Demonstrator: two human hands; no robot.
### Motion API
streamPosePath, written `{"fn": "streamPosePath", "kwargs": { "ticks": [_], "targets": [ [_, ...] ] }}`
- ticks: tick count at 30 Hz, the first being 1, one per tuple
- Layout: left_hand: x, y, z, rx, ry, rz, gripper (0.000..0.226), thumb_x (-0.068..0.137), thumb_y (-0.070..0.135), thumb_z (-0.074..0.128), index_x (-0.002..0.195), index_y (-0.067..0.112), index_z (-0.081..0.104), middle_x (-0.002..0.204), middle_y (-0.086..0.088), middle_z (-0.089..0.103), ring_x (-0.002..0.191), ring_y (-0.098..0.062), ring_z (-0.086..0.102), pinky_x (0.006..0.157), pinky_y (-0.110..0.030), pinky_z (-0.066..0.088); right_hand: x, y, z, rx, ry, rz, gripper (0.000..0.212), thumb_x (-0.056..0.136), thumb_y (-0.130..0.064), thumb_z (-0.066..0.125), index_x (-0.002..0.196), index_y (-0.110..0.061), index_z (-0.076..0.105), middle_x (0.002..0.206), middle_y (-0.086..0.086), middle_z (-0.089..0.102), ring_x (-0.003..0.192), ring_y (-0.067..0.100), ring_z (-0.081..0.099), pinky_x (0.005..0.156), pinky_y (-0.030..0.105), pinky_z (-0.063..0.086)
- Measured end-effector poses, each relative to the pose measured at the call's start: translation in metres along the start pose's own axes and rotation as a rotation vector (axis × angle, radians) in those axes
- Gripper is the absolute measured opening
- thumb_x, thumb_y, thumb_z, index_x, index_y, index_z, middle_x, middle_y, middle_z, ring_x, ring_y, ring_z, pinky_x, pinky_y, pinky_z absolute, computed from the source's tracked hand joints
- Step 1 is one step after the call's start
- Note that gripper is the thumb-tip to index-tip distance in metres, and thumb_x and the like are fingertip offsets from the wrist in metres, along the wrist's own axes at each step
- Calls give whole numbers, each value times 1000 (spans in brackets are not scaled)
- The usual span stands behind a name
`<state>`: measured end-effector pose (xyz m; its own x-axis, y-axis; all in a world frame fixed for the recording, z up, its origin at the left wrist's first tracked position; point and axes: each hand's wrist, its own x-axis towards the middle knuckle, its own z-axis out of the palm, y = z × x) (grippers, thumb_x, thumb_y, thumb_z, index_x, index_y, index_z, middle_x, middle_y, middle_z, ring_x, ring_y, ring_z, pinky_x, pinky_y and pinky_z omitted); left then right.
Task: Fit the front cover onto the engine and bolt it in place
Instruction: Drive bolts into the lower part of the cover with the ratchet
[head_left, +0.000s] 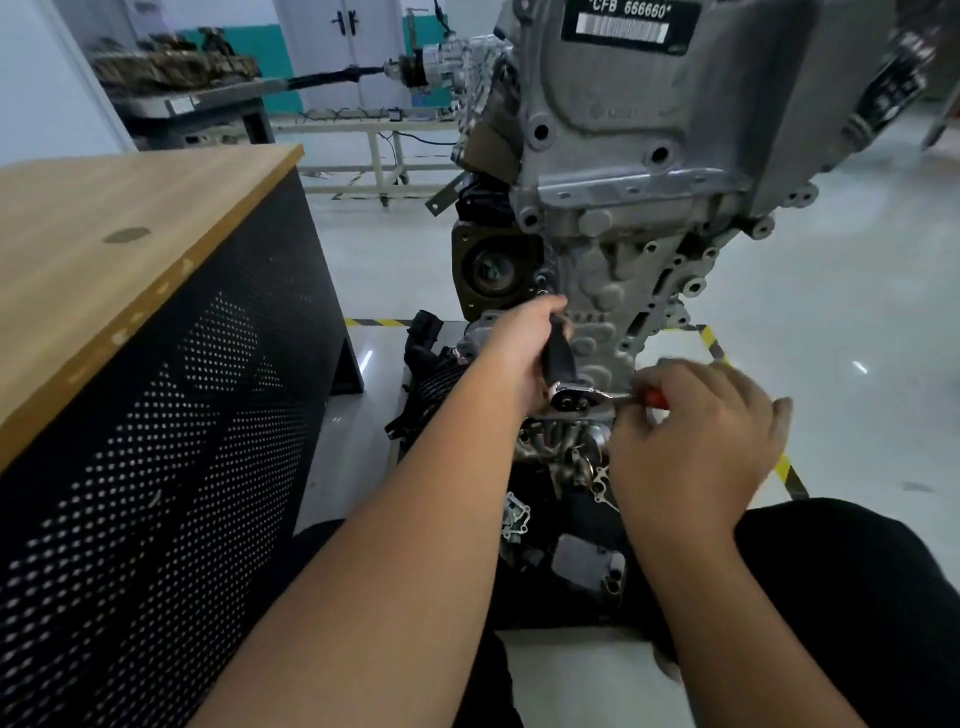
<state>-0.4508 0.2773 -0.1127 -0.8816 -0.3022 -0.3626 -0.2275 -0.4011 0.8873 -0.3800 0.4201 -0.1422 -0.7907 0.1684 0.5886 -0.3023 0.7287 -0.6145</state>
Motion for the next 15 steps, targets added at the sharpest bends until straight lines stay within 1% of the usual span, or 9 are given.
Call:
{"fn": "streamPosePath", "kwargs": {
  "ticks": [1, 3, 5, 6, 8, 10, 12, 14, 15],
  "targets": [
    [1, -1, 3, -18, 13, -2, 36, 100, 26, 58, 67, 14, 49, 44, 2, 49, 29, -12, 46, 35, -13, 36, -5, 1, 7, 35, -127, 84, 13, 84, -21, 68, 91, -22, 79, 91, -1, 76, 92, 28, 65, 96, 38, 50],
    [4, -4, 10, -14, 25, -13, 39, 99, 26, 57, 64, 17, 46, 42, 3, 46, 31, -12, 42, 37, -15, 32, -16, -3, 22, 309, -502, 446, 12, 90, -27, 71, 90, -17, 78, 73, -1, 70, 74, 24, 61, 65, 25, 46],
    [6, -8, 15, -4, 35, -12, 40, 99, 25, 57, 61, 17, 45, 42, 4, 44, 39, -13, 37, 44, -24, 29, -23, -8, 35, 730, -786, 760, 6, 87, -14, 76, 83, -9, 74, 78, 10, 72, 77, 29, 65, 73, 36, 52],
    [6, -9, 16, -16, 49, -4, 40, 98, 24, 57, 61, 16, 46, 42, 4, 44, 42, -13, 37, 47, -27, 29, -24, -8, 39, 800, -809, 798, 8, 84, -9, 76, 78, -9, 71, 79, 14, 71, 76, 31, 64, 74, 42, 52],
    [8, -9, 17, -45, 60, 9, 38, 97, 22, 58, 61, 16, 46, 44, 4, 45, 40, -13, 37, 45, -24, 29, -17, -7, 39, 657, -714, 642, 17, 81, -16, 76, 69, -11, 64, 70, 10, 68, 68, 30, 61, 65, 41, 49],
    [8, -7, 15, -34, 60, 11, 35, 97, 21, 58, 64, 15, 47, 45, 3, 45, 33, -12, 38, 39, -15, 30, -8, -5, 27, 330, -541, 306, 25, 80, -30, 78, 68, -16, 61, 63, -3, 64, 63, 25, 59, 57, 32, 43],
    [6, -5, 13, -28, 61, 13, 36, 98, 21, 56, 64, 15, 45, 44, 3, 43, 28, -12, 39, 36, -11, 29, -3, -8, 8, 85, -438, 8, 25, 83, -42, 76, 77, -21, 65, 69, -6, 66, 69, 25, 62, 75, 39, 50],
    [5, -3, 10, -12, 40, 6, 38, 99, 22, 55, 63, 15, 44, 43, 3, 42, 27, -12, 39, 35, -11, 28, 0, -15, -6, -70, -427, -143, 25, 85, -46, 75, 88, -23, 69, 80, -3, 71, 82, 29, 64, 100, 49, 45],
    [4, -2, 10, -13, 36, 7, 38, 100, 23, 55, 64, 15, 44, 44, 3, 42, 27, -12, 40, 35, -11, 29, 1, -17, -10, -121, -428, -197, 27, 86, -47, 75, 92, -21, 69, 85, -2, 70, 86, 30, 63, 100, 49, 45]
  ]
}}
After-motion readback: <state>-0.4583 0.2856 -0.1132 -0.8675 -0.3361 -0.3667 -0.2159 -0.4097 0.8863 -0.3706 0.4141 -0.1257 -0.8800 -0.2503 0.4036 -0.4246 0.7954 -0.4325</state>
